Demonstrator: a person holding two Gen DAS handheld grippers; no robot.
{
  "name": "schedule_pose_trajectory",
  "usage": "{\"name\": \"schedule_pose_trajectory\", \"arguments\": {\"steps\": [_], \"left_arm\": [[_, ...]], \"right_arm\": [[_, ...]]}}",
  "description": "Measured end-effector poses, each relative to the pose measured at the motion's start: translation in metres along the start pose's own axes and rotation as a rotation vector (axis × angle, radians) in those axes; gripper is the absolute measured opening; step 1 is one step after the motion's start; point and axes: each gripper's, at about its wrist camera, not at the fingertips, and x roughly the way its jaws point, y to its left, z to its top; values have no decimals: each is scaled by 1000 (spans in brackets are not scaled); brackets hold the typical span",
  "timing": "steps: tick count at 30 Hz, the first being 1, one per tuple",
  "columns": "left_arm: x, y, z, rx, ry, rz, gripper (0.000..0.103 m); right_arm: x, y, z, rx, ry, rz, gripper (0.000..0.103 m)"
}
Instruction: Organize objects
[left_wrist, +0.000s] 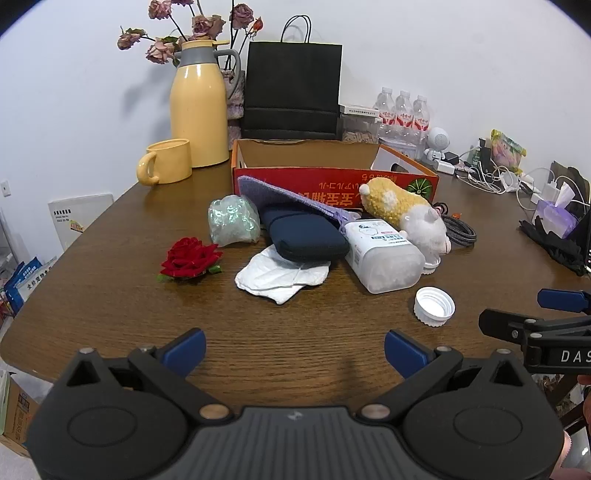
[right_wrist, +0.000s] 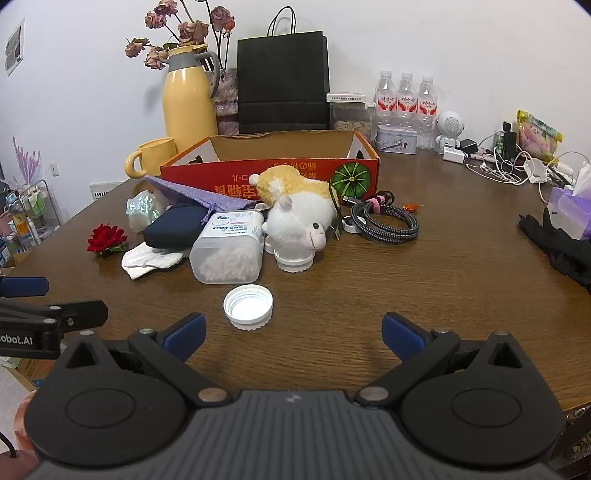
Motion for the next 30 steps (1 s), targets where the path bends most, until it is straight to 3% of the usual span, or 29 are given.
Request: {"name": "schedule_pose_trajectory", "arguments": {"steps": [30], "left_arm": [[2,-2,-5,11,9,-6,103]], "right_arm": [[1,4,-4,-10,7,2,103]]}}
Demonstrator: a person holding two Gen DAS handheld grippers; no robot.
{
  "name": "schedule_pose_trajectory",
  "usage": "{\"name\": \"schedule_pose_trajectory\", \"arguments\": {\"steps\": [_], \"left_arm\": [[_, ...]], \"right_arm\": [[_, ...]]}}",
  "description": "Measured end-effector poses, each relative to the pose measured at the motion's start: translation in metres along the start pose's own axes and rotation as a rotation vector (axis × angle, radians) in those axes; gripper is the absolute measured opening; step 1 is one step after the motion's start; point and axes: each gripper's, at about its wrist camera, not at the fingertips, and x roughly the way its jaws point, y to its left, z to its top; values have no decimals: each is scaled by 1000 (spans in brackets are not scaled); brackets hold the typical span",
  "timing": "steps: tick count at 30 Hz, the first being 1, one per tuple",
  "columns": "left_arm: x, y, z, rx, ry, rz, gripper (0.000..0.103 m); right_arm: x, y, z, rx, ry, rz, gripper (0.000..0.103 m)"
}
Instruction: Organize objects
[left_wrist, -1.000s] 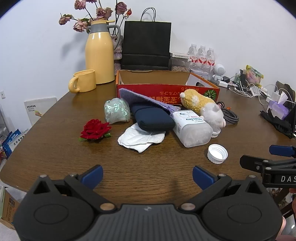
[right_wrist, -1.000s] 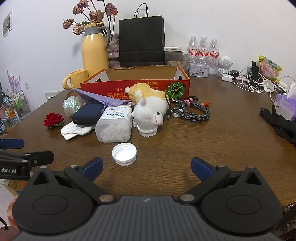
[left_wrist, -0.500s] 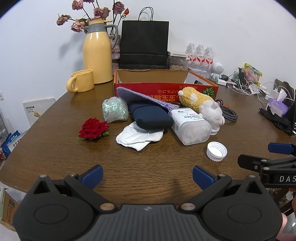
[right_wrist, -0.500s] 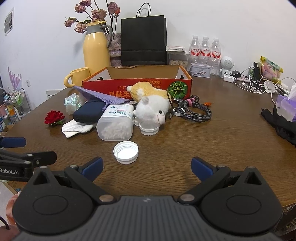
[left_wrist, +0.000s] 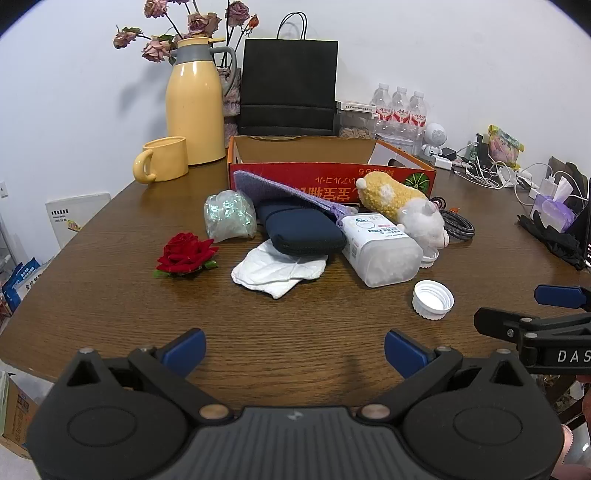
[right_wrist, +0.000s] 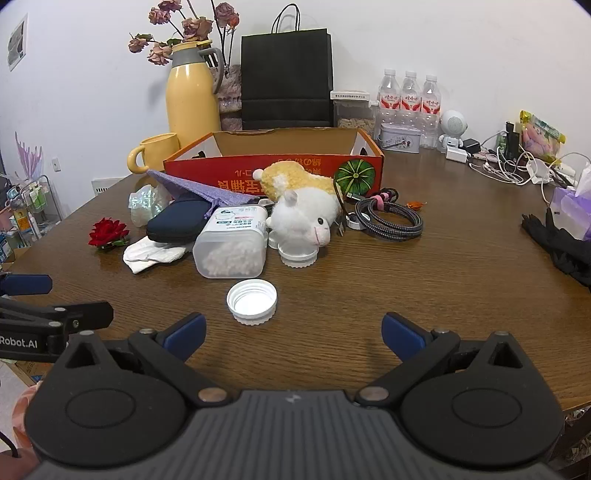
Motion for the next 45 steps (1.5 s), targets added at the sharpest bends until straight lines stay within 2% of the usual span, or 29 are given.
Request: {"name": "schedule_pose_trajectory", "arguments": {"steps": [24,34,45], "left_arm": [[4,2,0,-2,11,3,103],[18,13,6,-21,31,30,103],[51,47,15,-87,73,88,103]], "right_arm": [[3,-1,-1,4,11,1,103],[19,-1,4,4,49,6,103],[58,3,7,3,135,4,103]]}}
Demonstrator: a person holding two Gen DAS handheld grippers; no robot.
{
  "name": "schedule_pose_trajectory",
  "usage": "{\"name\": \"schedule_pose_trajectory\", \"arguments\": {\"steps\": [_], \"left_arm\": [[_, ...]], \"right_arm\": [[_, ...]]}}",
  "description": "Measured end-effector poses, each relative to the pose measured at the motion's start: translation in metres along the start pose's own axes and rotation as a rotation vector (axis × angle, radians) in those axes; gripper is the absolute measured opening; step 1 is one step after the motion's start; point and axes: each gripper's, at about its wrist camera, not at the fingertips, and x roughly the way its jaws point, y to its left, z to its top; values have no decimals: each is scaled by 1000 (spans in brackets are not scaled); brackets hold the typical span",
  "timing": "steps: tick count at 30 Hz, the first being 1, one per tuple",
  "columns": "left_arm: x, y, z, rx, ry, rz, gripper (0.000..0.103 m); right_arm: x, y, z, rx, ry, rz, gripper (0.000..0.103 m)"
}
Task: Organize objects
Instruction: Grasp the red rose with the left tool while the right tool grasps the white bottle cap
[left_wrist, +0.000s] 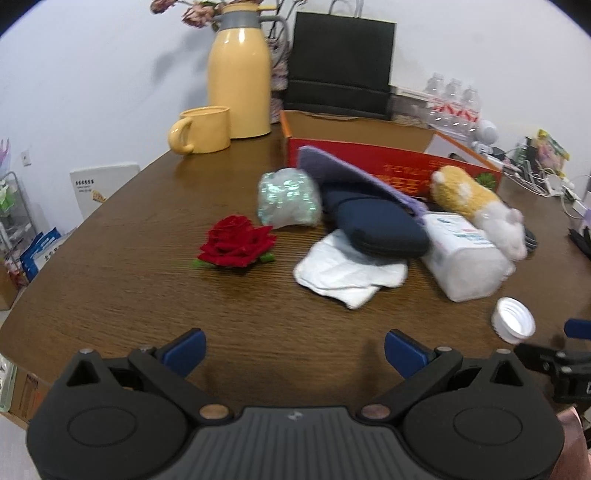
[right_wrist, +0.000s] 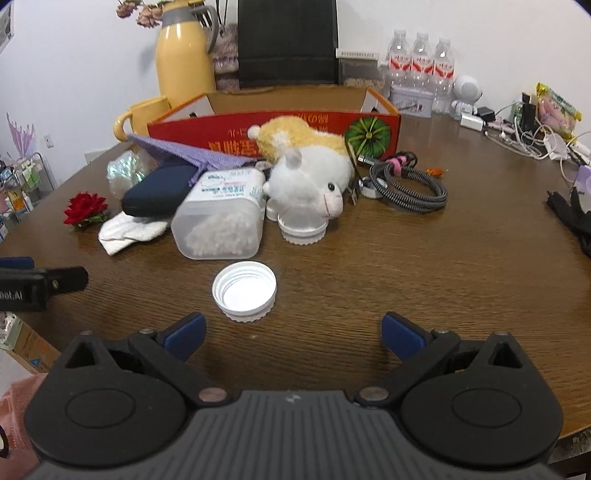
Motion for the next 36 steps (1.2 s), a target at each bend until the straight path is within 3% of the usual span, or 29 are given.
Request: {"name": "schedule_pose_trajectory", "arguments": {"steps": [3,5,6,7,8,11,21,25,27,36], "left_arm": [[11,9,6,-10,5,19,103],[17,17,10,-15,4,33,103],[19,20,12,-17,0,40,103],[21,24,14,-17,-4,47,103],[23,27,15,-16,-8,55,103],[29,37,21,-8,-23,81,103],[60,50,52,48,-54,92,103],[75,50,58,56,-14,95,103],[80,56,60,17,-5,60,103],[86,57,63,7,-8,66,103]], "right_arm": [[7,3,3,-12,-7,0,102],[11,6,6,-24,-20,9,92],[12,8,7,-36,-31,16,77],[13,10,8,-49,-46,20,54],[13,12,9,-59,-63,29,40],[14,8,12,-34,-78,69,41],[21,-1,20,28,-87,-16,41],[24,-1,20,20,-86,-32,41],[25,0,21,17,-86,-36,41],[25,-3,20,24,-99,-26,41]]}}
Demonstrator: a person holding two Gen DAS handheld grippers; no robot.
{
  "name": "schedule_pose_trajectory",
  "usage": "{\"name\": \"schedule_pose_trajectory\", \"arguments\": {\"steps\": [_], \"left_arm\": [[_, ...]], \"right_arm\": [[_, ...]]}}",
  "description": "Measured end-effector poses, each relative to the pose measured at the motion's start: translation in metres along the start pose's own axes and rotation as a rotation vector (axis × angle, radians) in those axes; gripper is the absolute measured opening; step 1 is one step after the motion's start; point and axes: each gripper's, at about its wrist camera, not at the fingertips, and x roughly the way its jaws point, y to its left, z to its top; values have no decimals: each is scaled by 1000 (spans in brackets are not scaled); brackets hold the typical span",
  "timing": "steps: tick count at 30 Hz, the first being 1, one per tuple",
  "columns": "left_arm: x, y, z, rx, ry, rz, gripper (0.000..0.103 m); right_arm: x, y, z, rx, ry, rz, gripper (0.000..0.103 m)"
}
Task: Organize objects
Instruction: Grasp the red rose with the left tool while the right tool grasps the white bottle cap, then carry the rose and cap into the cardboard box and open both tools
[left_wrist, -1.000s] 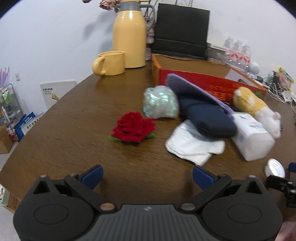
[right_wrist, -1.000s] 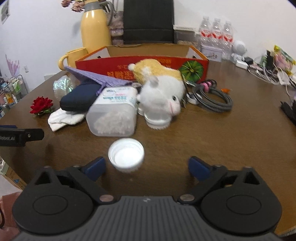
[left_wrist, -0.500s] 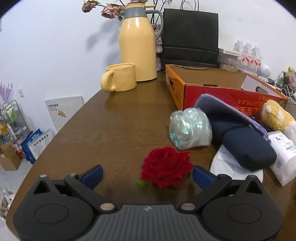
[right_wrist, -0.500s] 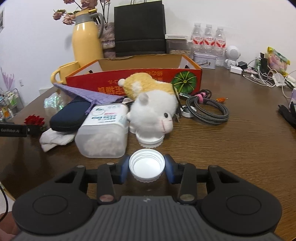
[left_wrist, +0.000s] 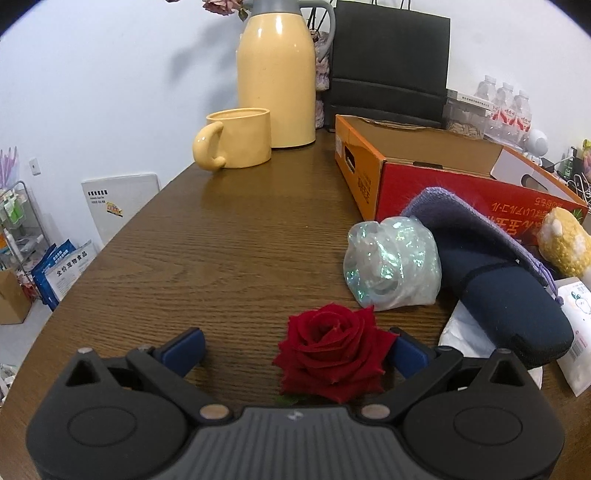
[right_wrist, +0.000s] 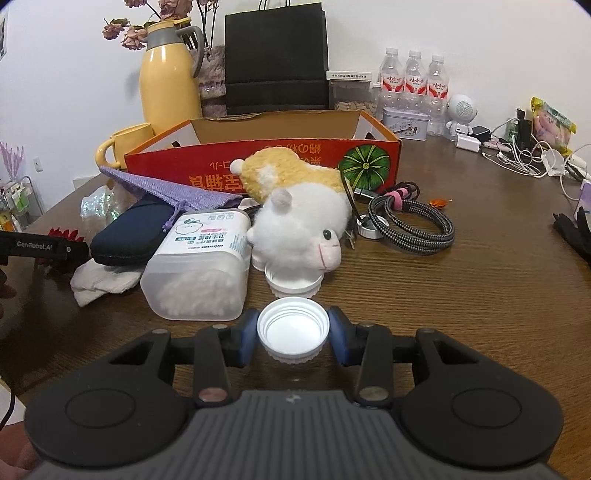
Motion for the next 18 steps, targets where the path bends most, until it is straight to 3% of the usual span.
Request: {"name": "schedule_pose_trajectory", "arguments": {"steps": [2,5,8,18], "left_arm": [[-2,-1,-3,-11,-23,16,97],[-11,-2,-5,-36,-76,29,43],[-16,3,-5,-86,-74,-14,39],[-59,-9,0,-75,-186,-26,38]], "right_arm": [[-1,-1,0,2,-3,5,41],[-1,-3,-1,3,-7,15,40],[-3,-6,-1,11,-13,30,40],[-19,-19,1,23,-88,49,40]]}}
